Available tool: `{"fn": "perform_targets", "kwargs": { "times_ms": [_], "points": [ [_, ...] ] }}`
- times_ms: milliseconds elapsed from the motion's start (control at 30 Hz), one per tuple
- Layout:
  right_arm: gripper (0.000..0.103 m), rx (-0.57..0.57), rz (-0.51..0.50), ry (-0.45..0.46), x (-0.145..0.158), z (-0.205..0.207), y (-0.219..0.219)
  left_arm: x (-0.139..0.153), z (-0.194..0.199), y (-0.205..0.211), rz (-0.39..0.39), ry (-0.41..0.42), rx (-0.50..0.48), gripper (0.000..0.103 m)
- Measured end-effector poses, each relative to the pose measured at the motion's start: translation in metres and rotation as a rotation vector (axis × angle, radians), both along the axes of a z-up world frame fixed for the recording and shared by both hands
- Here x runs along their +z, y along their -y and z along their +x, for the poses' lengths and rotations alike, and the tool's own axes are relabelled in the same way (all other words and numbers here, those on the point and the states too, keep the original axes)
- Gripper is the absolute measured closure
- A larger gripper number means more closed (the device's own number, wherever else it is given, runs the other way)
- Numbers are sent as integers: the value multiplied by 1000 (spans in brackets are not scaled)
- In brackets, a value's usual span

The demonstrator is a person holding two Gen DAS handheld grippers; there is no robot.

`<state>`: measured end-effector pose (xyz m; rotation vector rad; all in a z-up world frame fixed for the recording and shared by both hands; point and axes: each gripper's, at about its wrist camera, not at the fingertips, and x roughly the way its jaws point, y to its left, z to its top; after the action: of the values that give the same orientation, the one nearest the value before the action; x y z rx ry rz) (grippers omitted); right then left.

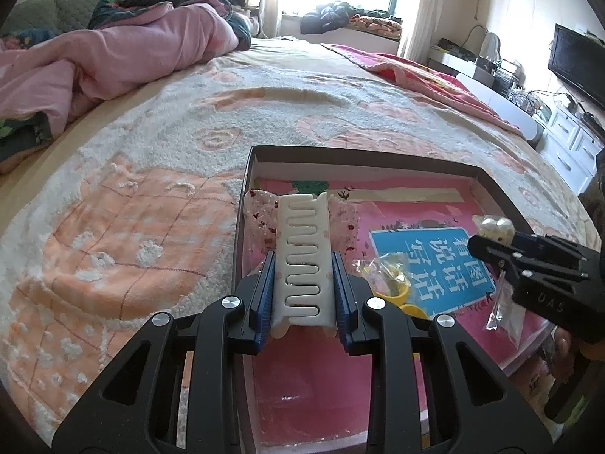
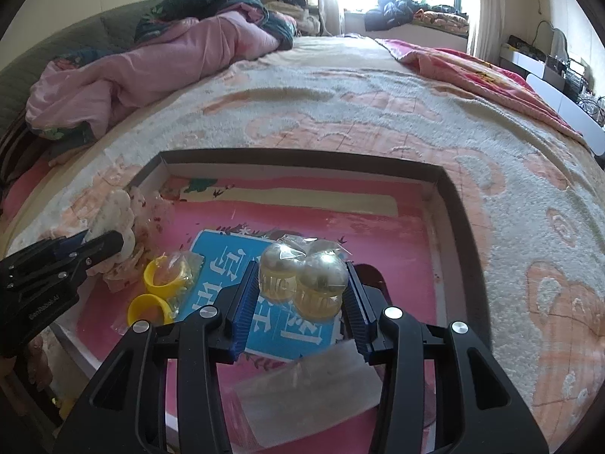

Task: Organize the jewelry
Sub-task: 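Carry the comb with left tool while right tool carries the pearl bag over the box, then lower comb and pearl bag into the box and open both tools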

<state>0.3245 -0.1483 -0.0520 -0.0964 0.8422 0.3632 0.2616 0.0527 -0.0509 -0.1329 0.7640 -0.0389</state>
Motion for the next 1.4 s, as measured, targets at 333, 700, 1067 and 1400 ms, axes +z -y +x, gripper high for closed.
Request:
{"fn": "perform_targets", "kwargs": {
  "times_ms": [333, 700, 1067, 1400],
  "points": [
    [61, 17, -8, -38, -5, 6, -9, -2, 3, -1, 2, -14, 9, 83],
    [50, 18, 23, -29, 0, -1, -4, 5, -13, -1, -27, -42, -17, 83],
    [33, 6, 41, 58, 21, -24, 11, 4, -23, 8, -13, -50, -46, 65],
    [25, -27, 79, 106, 38, -47, 28, 16, -38, 6, -19, -10, -38, 44]
  ]
}}
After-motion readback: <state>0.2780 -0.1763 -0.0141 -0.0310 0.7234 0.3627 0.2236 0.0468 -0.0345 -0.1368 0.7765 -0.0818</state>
